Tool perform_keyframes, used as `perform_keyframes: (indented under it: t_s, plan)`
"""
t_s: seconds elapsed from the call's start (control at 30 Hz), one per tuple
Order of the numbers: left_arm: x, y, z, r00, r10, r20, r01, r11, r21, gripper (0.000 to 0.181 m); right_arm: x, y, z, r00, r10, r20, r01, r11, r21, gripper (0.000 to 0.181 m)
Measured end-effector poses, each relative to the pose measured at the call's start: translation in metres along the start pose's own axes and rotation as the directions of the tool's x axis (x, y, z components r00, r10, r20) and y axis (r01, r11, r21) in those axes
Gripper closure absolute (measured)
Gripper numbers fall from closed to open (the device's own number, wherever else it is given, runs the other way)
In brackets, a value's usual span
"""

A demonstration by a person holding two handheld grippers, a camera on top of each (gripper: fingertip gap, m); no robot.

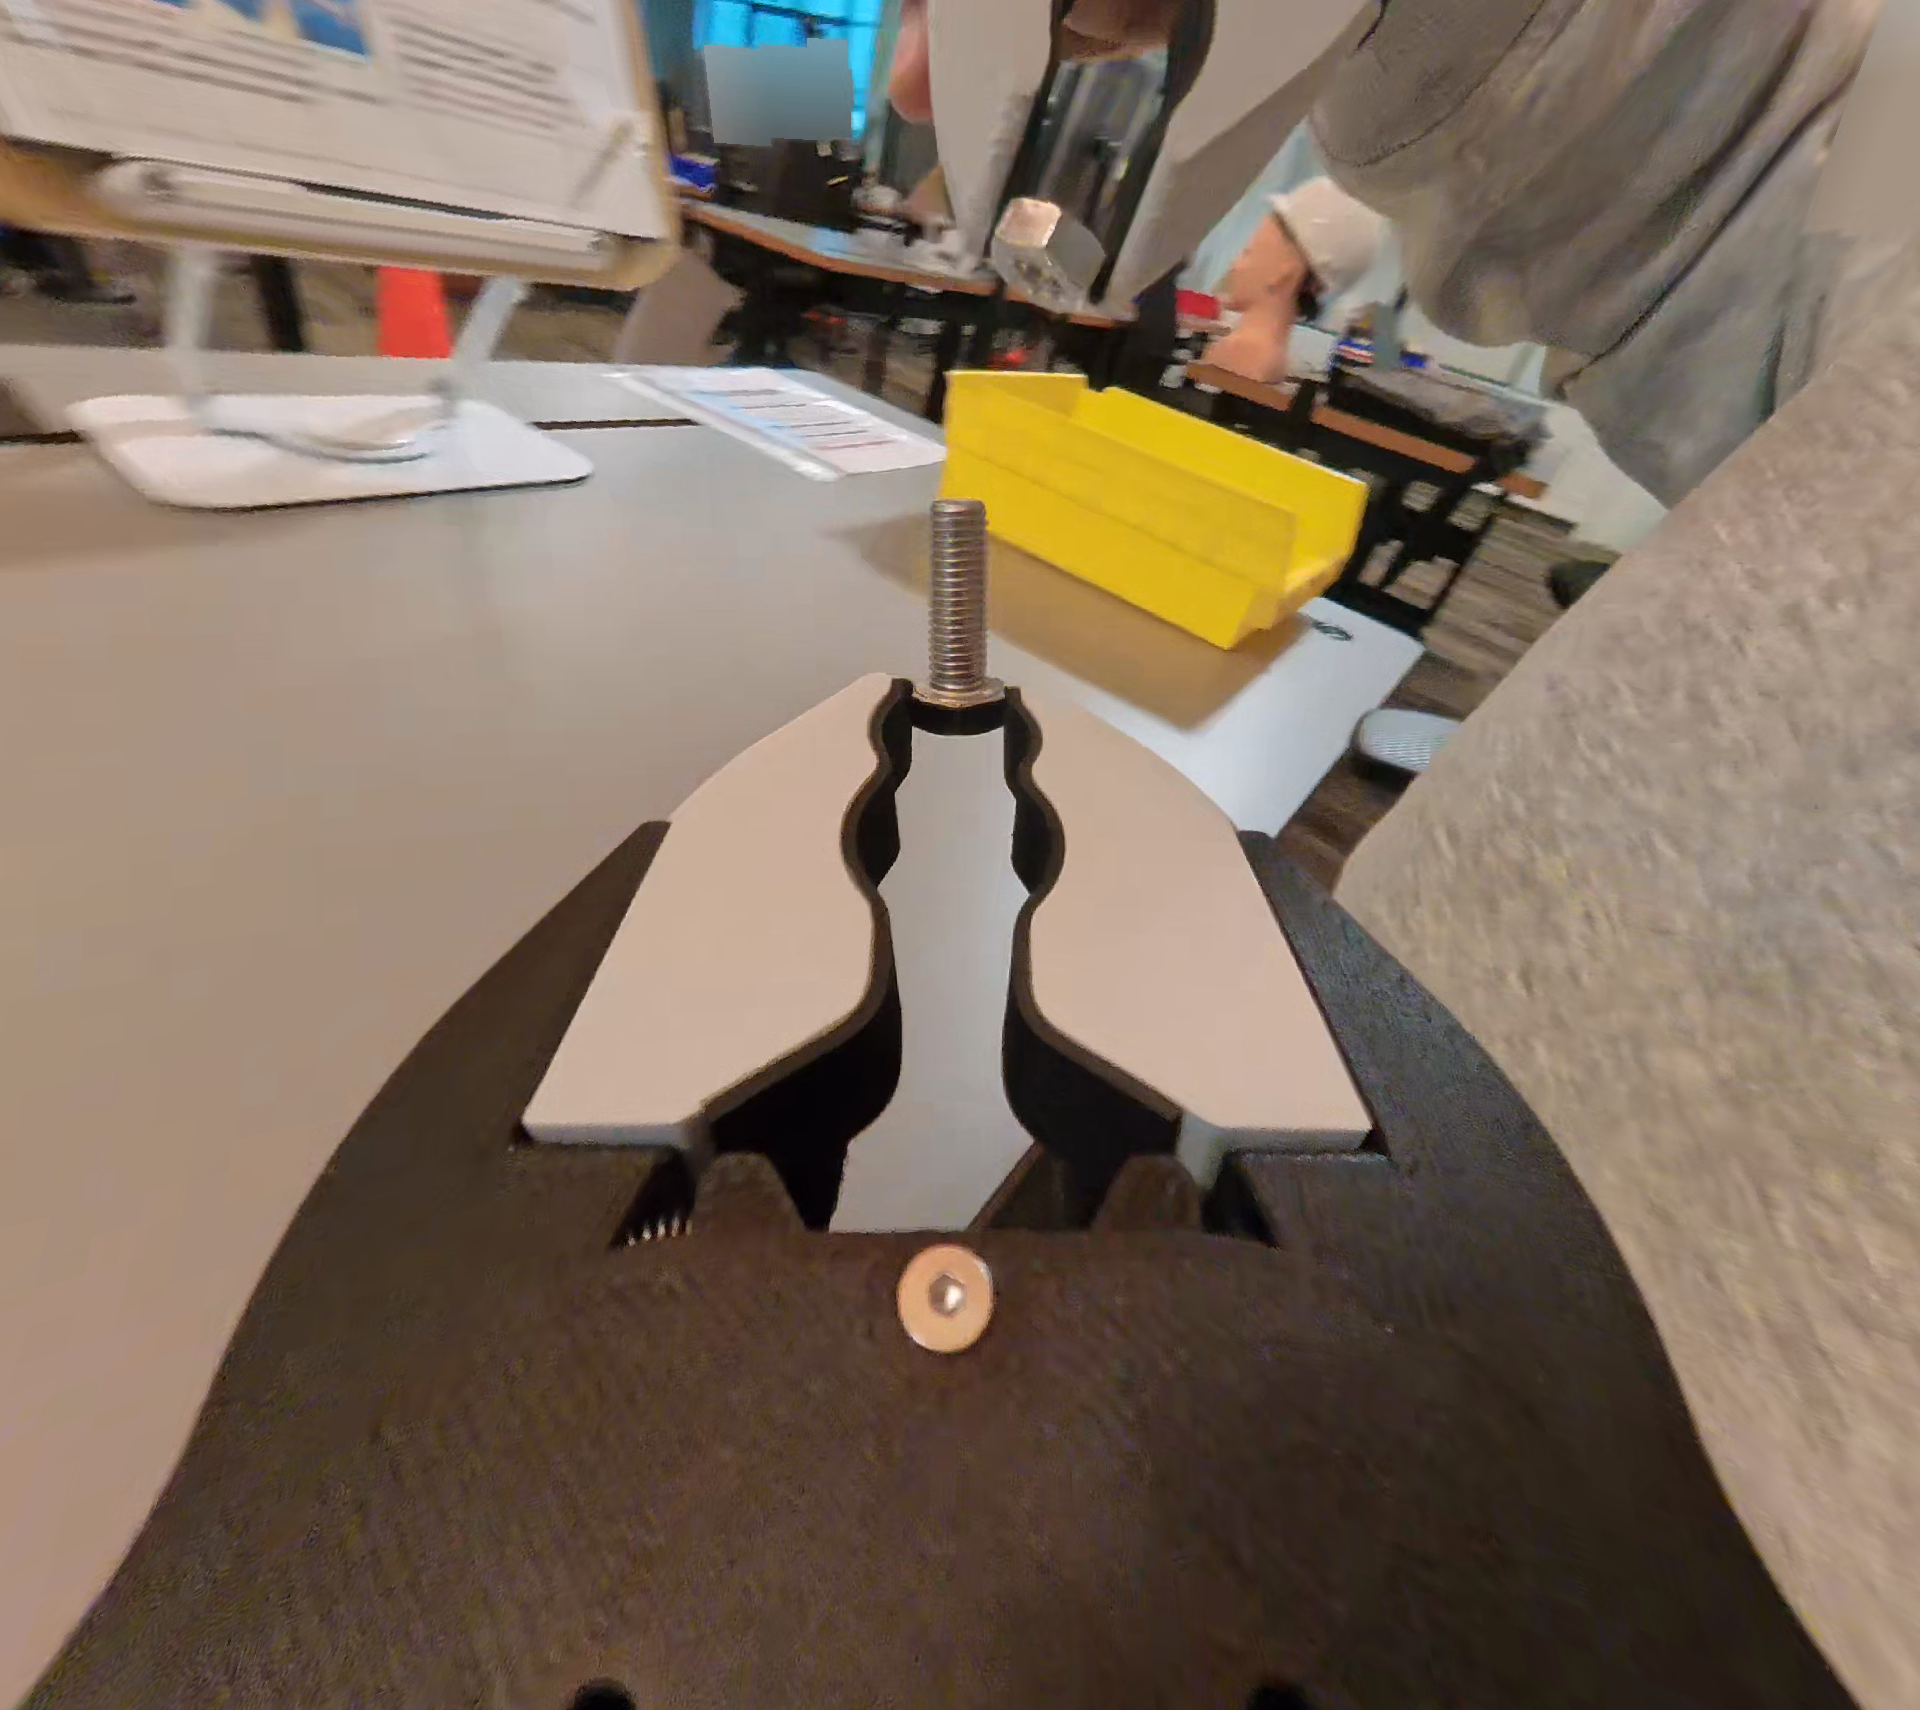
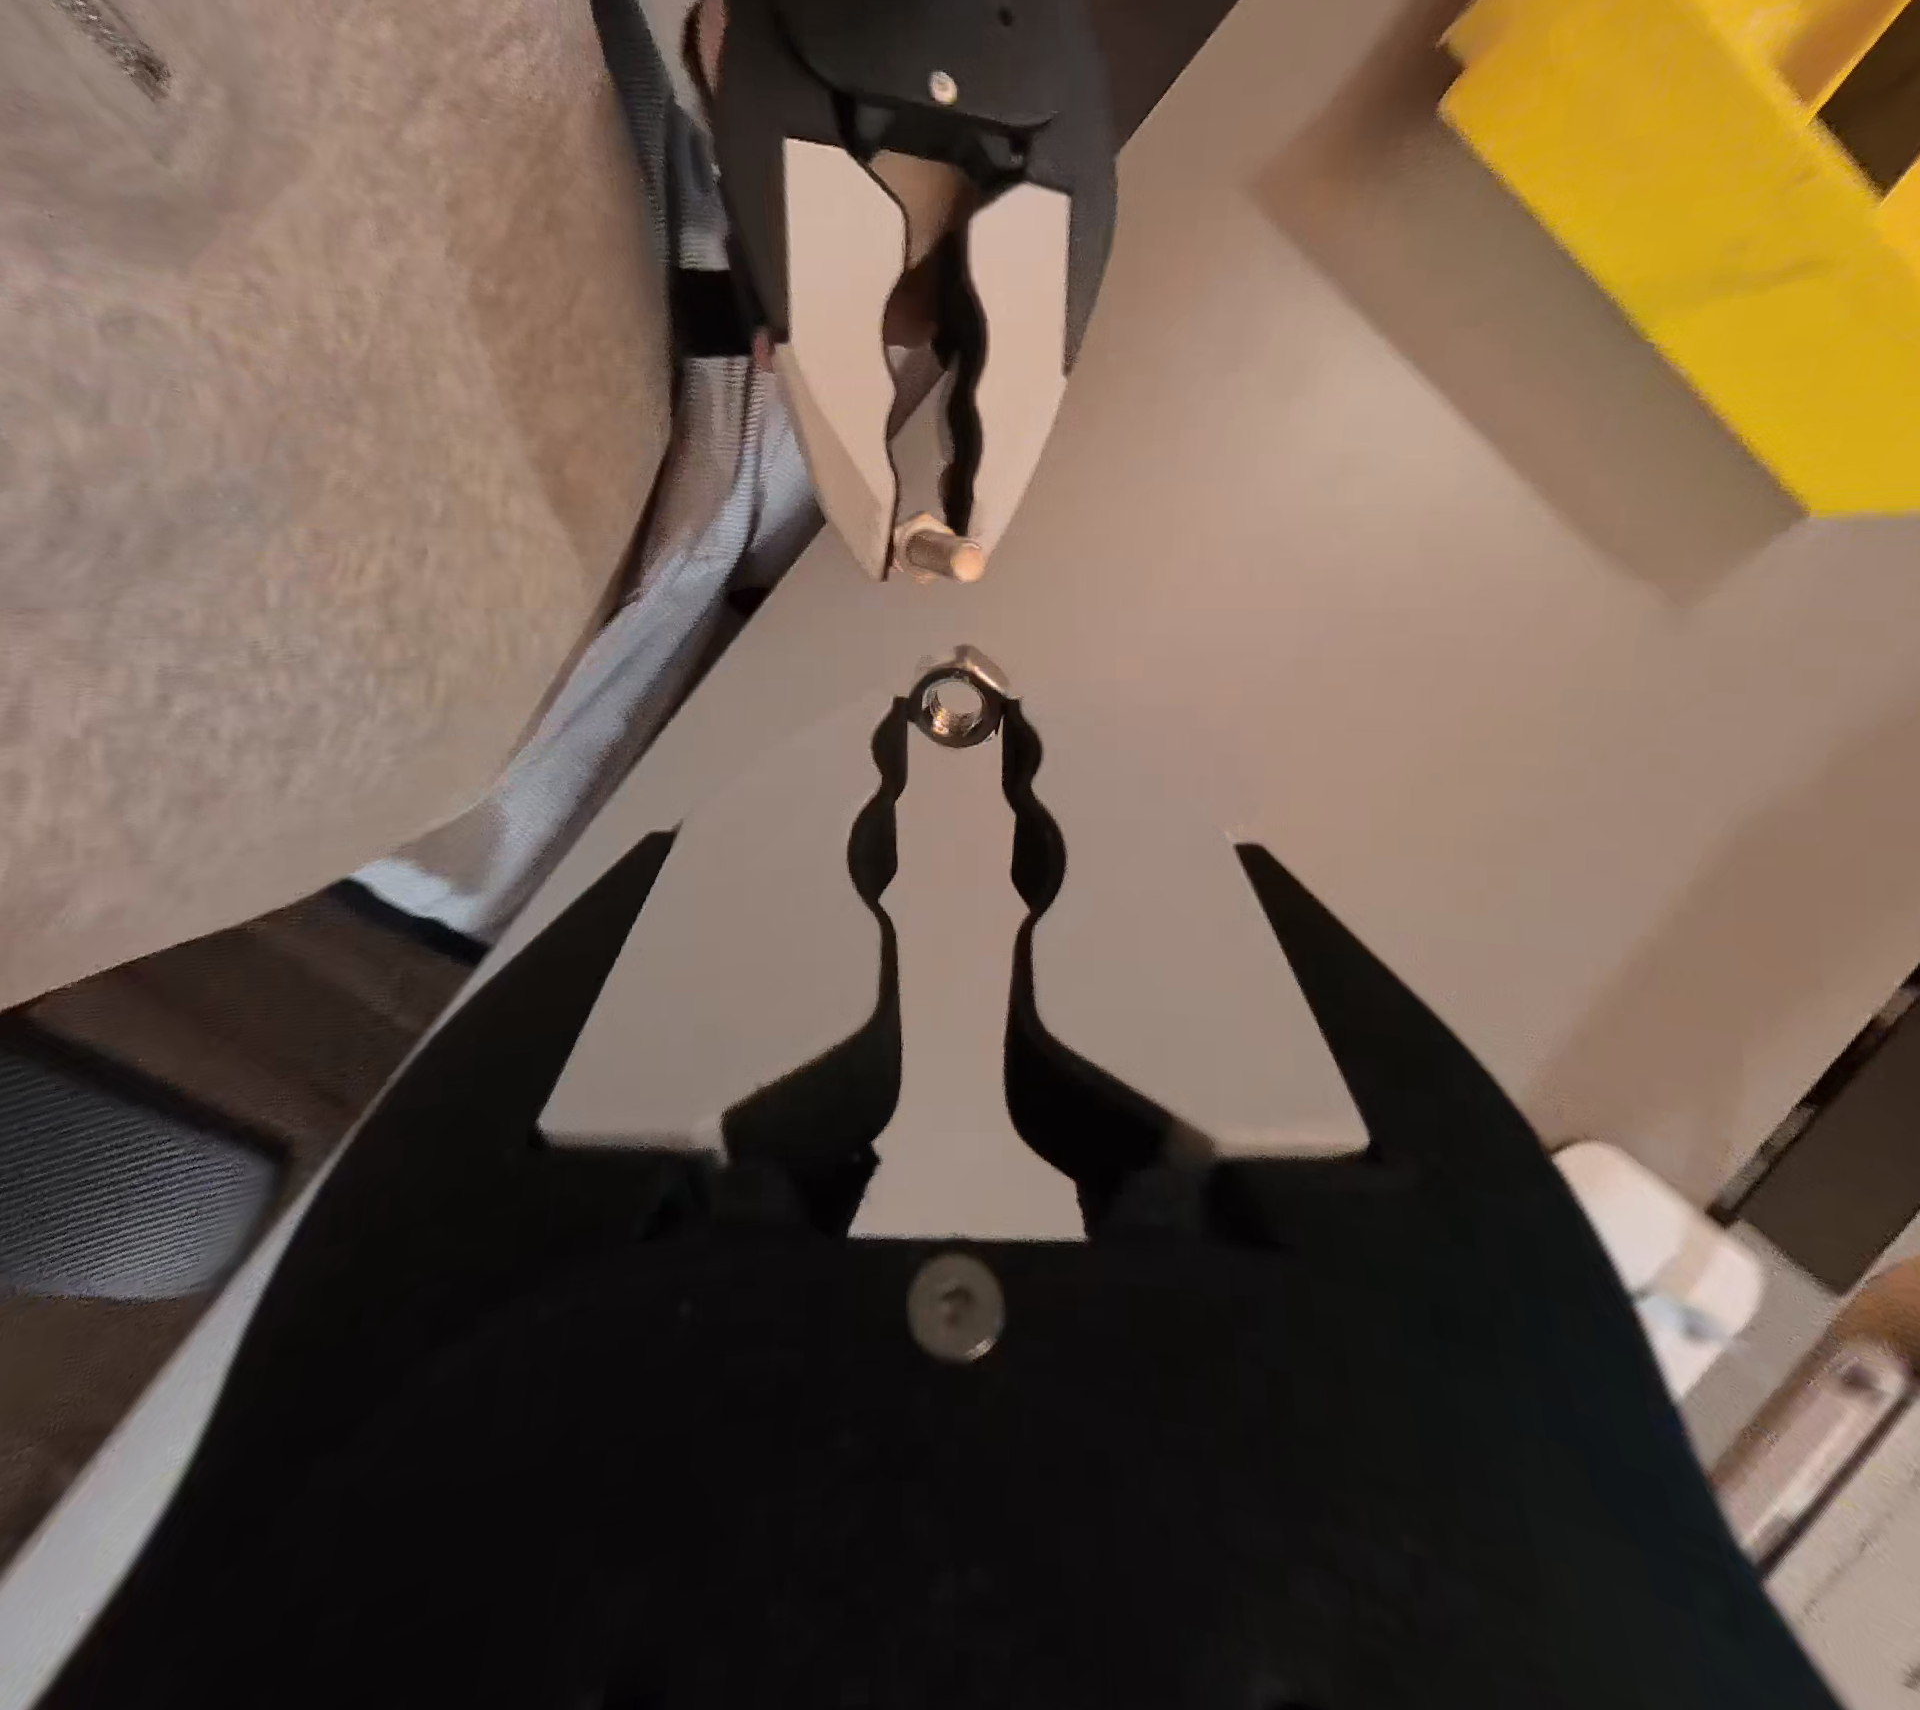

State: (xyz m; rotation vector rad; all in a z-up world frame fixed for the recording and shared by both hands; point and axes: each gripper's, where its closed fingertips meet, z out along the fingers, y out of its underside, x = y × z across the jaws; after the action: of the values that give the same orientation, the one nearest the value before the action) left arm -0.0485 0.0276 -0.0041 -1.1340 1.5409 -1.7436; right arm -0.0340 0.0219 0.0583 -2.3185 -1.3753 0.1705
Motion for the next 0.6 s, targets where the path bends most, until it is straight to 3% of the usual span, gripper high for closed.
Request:
perform_keyframes:
  t_s: [0.03, 0.13, 0.27, 0.43, 0.6]
  plan:
    - [0.008, -0.001, 0.011, 0.999, 0.012, -0.040, -0.012, 1.000, 0.006, 0.163, -0.011, 0.006, -0.006, 1.000, 0.026, 0.000, -0.026, 1.000, -0.011, 0.164]
    - [0.030, -0.009, 0.038, 0.986, 0.100, -0.133, -0.094, 0.994, 0.055, 0.163, -0.036, 0.025, -0.019, 0.996, 0.084, -0.017, -0.085, 0.995, -0.053, 0.164]
    - [0.045, -0.014, 0.074, 0.908, 0.367, -0.202, -0.351, 0.930, 0.111, 0.162, -0.046, 0.042, -0.033, 0.986, 0.143, -0.085, -0.152, 0.983, -0.107, 0.164]
    - [0.037, -0.006, 0.112, 0.902, 0.341, -0.263, -0.325, 0.940, 0.106, 0.162, -0.051, 0.067, -0.041, 0.959, 0.255, -0.128, -0.274, 0.946, -0.172, 0.164]
    - [0.040, 0.006, 0.120, 0.878, 0.338, -0.338, -0.330, 0.940, 0.083, 0.162, -0.053, 0.090, -0.035, 0.931, 0.338, -0.139, -0.362, 0.906, -0.220, 0.164]
